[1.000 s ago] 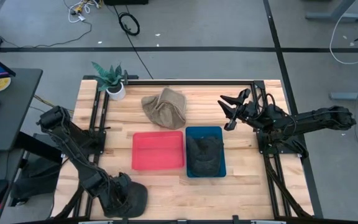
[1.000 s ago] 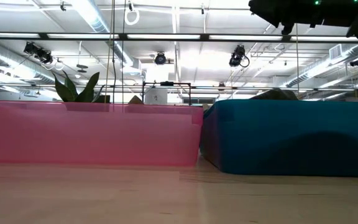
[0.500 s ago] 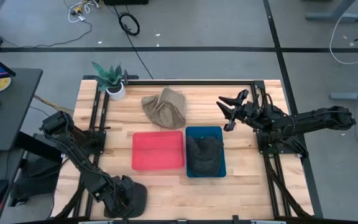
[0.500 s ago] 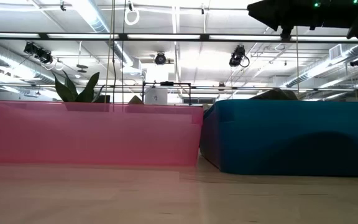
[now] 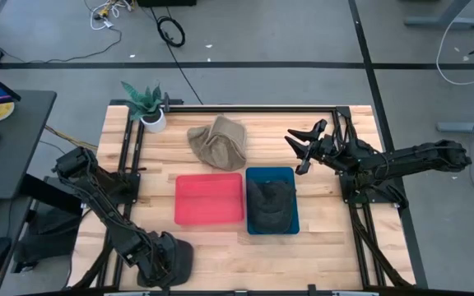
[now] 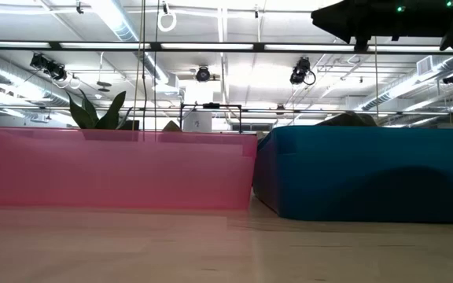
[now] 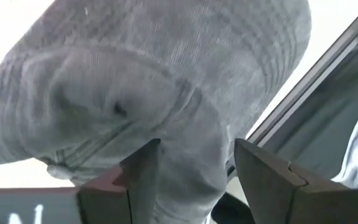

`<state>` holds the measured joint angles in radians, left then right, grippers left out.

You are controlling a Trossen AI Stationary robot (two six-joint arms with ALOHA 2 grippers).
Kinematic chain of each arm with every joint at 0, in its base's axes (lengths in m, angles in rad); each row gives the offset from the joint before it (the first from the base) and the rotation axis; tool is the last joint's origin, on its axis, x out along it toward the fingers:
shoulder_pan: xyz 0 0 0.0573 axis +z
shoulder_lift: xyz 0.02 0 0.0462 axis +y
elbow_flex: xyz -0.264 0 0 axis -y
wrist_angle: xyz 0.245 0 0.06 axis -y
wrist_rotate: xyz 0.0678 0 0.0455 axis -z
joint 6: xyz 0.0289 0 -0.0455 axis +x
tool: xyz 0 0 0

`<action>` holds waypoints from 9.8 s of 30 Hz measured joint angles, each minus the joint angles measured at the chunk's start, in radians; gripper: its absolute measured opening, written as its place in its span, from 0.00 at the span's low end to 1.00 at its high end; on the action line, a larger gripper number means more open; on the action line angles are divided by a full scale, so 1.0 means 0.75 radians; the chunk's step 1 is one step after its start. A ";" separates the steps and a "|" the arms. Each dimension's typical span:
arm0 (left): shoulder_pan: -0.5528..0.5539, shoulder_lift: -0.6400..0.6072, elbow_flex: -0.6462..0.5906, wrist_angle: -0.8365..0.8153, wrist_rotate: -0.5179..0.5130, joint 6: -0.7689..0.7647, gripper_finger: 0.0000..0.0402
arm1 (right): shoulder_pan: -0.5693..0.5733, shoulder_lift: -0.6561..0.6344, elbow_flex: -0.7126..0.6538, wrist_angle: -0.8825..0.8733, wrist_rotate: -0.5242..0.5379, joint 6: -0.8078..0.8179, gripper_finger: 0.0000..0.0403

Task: Pick & Place hat
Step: Put the black cap into the blue bin

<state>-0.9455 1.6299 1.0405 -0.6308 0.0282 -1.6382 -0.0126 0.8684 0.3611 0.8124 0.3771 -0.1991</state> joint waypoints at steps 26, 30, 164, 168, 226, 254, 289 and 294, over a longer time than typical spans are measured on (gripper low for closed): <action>0.009 0.000 0.000 -0.002 -0.191 0.088 0.38 | 0.000 0.000 0.000 0.002 0.000 0.000 0.28; 0.009 0.000 0.000 -0.001 -0.193 0.199 0.18 | 0.000 0.000 0.000 0.006 0.000 0.000 0.28; 0.689 0.089 0.565 -0.342 -0.754 2.338 0.00 | 0.273 1.164 1.269 -1.360 -0.643 0.426 0.37; 0.689 0.089 0.565 -0.345 -0.787 2.331 0.00 | 0.264 1.164 1.269 -1.358 -0.650 0.430 0.37; 0.534 -0.049 0.568 -0.536 -0.720 1.914 0.35 | 0.260 1.027 1.267 -1.706 -0.585 0.326 0.00; 0.643 -0.090 0.381 0.135 -0.439 2.447 0.33 | 0.298 0.317 0.679 -1.420 -0.548 0.324 0.01; 1.061 -0.943 -0.559 1.083 -0.126 2.382 0.32 | 0.321 0.323 0.622 -1.354 -0.563 0.080 0.00; 1.099 -1.123 -0.724 1.131 -0.162 2.374 0.32 | 0.321 0.323 0.566 -1.292 -0.563 0.042 0.00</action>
<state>-0.1215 0.7877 0.4972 0.2178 -0.0930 0.1422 0.2279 1.1110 0.7859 -0.1568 -0.0452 -0.1675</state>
